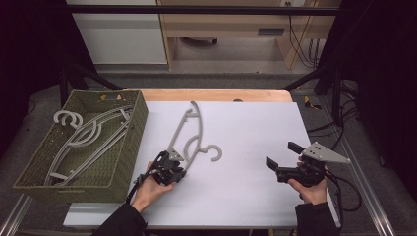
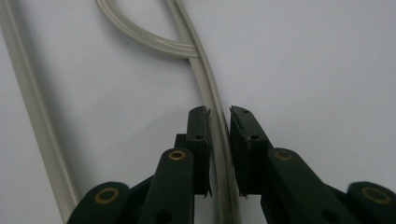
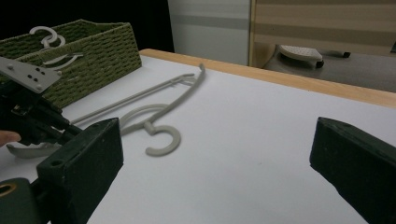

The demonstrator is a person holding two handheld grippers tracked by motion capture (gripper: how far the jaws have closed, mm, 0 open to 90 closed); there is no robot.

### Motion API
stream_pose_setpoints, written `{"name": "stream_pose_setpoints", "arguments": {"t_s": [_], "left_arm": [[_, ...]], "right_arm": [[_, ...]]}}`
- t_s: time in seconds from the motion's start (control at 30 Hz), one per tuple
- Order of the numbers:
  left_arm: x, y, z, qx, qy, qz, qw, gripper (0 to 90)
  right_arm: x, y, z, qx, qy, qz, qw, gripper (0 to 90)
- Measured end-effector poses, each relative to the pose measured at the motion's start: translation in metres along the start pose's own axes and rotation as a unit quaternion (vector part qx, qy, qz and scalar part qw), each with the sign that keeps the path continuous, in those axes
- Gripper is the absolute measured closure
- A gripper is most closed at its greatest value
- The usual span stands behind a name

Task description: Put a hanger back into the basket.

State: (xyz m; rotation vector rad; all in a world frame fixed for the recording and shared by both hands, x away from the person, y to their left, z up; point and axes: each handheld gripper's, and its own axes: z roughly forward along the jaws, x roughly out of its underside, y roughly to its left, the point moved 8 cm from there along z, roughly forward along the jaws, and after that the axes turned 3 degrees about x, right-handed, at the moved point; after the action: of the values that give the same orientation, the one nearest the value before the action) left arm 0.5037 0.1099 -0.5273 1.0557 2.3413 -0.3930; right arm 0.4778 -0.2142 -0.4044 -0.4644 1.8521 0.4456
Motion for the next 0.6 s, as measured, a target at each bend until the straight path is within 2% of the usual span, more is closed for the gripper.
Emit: {"name": "stream_pose_setpoints", "arguments": {"t_s": [0.1, 0.2, 0.3, 0.43, 0.53, 0.6], "left_arm": [[0.0026, -0.0043, -0.0018, 0.011, 0.006, 0.019, 0.9997, 81.4], [0.0035, -0.0058, -0.0027, -0.002, 0.016, 0.034, 0.9993, 80.8], [0.0053, -0.0047, -0.0044, 0.005, 0.034, 0.031, 0.9989, 73.4], [0.0097, -0.0032, -0.0092, 0.013, 0.067, 0.028, 0.9973, 72.5], [0.0101, -0.0026, -0.0092, 0.019, 0.072, 0.027, 0.9969, 72.8], [0.0100, -0.0031, -0.0086, 0.013, 0.073, 0.031, 0.9967, 73.1]], "right_arm": [[-0.0005, -0.0004, -0.0011, -0.001, -0.001, 0.000, 1.0000, 3.0], [-0.0007, -0.0004, -0.0016, 0.000, -0.001, 0.000, 1.0000, 3.0], [-0.0009, -0.0005, -0.0016, 0.000, -0.002, 0.000, 1.0000, 3.0], [-0.0013, -0.0006, -0.0023, 0.000, -0.002, 0.001, 1.0000, 3.0], [-0.0016, -0.0009, -0.0027, -0.001, -0.002, 0.002, 1.0000, 2.9], [-0.0020, -0.0005, -0.0028, -0.002, -0.004, 0.003, 1.0000, 3.0]]}}
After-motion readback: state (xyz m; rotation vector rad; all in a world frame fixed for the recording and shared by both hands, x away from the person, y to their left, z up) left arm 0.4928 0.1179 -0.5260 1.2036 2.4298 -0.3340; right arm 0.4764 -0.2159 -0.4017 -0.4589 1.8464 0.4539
